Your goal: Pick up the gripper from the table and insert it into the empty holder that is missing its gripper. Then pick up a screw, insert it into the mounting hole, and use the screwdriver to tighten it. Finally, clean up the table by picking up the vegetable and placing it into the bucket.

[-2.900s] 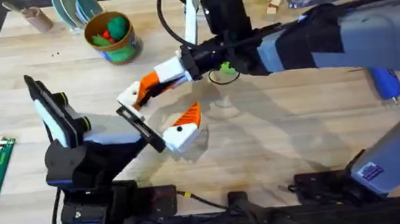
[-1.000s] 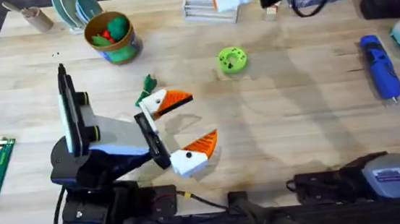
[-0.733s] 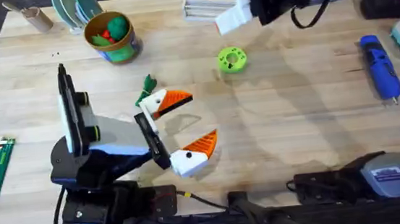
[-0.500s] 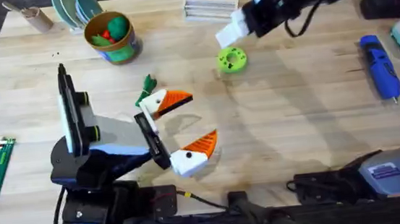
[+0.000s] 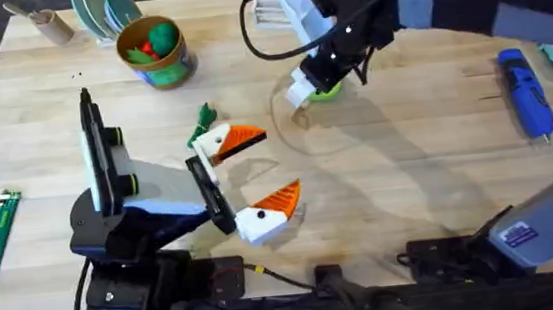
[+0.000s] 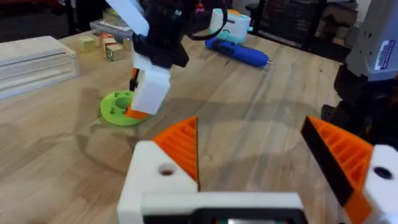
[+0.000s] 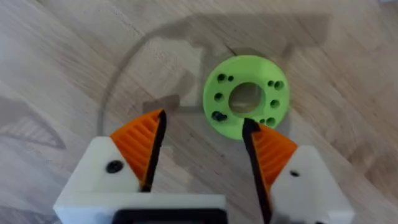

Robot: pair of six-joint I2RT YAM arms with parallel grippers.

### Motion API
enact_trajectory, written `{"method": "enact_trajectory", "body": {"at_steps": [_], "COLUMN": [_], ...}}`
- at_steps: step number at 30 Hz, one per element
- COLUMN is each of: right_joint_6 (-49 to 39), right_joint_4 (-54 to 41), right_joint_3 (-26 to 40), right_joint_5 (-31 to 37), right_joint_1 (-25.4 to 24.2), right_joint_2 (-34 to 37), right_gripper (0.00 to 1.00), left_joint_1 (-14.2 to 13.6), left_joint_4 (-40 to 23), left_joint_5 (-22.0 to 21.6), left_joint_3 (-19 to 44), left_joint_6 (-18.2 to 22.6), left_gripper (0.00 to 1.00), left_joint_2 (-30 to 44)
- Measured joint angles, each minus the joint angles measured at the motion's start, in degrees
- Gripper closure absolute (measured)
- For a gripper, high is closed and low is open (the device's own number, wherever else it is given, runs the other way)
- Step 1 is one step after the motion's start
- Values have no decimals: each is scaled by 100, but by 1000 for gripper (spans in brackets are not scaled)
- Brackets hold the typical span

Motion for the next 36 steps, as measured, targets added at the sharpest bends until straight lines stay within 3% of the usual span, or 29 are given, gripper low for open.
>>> {"method": "enact_trajectory", "body": {"at_steps": [12,19,25,36], "right_joint_6": [5,5,29,30], "right_joint_4": [51,84,139,146], "right_joint_3": [0,0,0,0], "right_joint_5": [230,248,248,269], "right_joint_1": [9,8,9,9], "right_joint_2": [367,367,408,452], "right_gripper": [433,491,626,682], "left_joint_1": [0,0,0,0], "left_joint_4": [0,0,0,0], "left_joint_5": [-2,-2,-2,-2], "left_joint_3": [0,0,0,0], "left_joint_6": [-2,0,-2,-2], "left_gripper": [8,8,9,8], "left_joint_2": [0,0,0,0]}}
